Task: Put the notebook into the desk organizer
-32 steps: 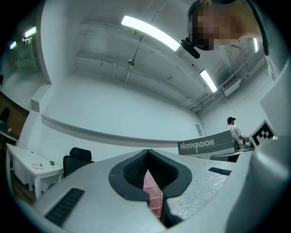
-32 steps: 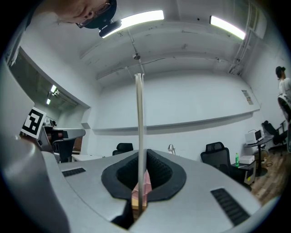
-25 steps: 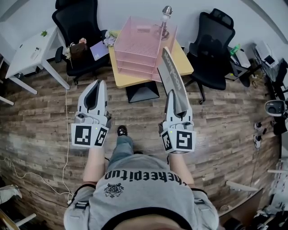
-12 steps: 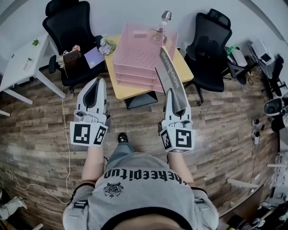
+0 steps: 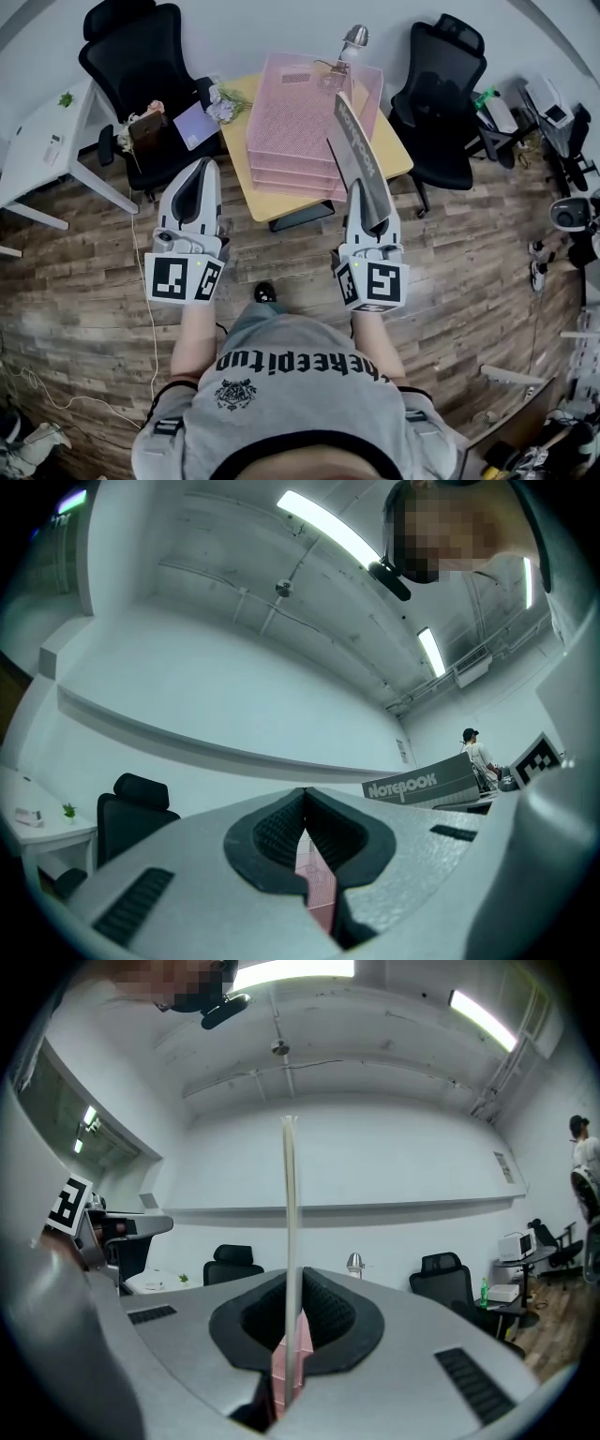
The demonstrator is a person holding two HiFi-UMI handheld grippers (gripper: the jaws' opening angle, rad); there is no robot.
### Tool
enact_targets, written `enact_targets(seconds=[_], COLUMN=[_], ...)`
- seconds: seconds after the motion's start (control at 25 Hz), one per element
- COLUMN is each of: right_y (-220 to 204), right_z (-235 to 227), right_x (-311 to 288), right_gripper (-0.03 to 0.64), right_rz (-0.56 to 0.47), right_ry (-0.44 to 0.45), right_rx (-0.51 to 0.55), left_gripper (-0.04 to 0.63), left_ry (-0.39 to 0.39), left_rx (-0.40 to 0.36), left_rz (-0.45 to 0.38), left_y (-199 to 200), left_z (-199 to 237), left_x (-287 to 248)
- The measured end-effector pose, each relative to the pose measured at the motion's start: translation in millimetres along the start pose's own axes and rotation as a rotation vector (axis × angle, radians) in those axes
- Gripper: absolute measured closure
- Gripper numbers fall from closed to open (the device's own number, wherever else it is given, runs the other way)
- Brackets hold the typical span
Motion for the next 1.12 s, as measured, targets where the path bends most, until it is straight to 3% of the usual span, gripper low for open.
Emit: enact_targets(seconds=[0.32, 0.6, 0.72, 0.96, 1.12], right_y=[-19.4, -27.0, -27.9, -42.8, -63.1], right_z=[10.7, 15.2, 19.1, 40.5, 52.7], right_x=[-42.0, -81.6, -95.9, -126.1, -141.5], right_gripper=[0.606, 0.606, 0.606, 0.606, 0.606], right_rz=[0.036, 0.071, 0.075, 0.127, 0.158], right_ry=[-0.049, -0.081, -0.080, -0.022, 0.040], right_rx=[0.052, 0.217, 0.349, 0.763, 0.946], left_gripper=[0.592, 0.591, 0.592, 0.592, 0.592], left_ry=[-0.016, -0.045, -0.052, -0.050, -0.041], left_rx=[0.004, 0.020, 0.026, 0.033, 0.033], left_rz=[0.007, 0.009, 0.010, 0.015, 0.019], left_y=[-14.6, -24.8, -29.5, -37.4, -40.8], left_z=[41.6, 67.2, 75.1, 92.4, 103.0], left_x=[-19.9, -43.1, -47.6, -54.3, -55.3])
Point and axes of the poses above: the fingertips, and each gripper's own axes: x backward along the fingers, z to its left, y out of its top, the point moved 3 cm from there along x, backward along the fingers, and after that the axes turned 1 degree about -y, right-handed, at the moved point
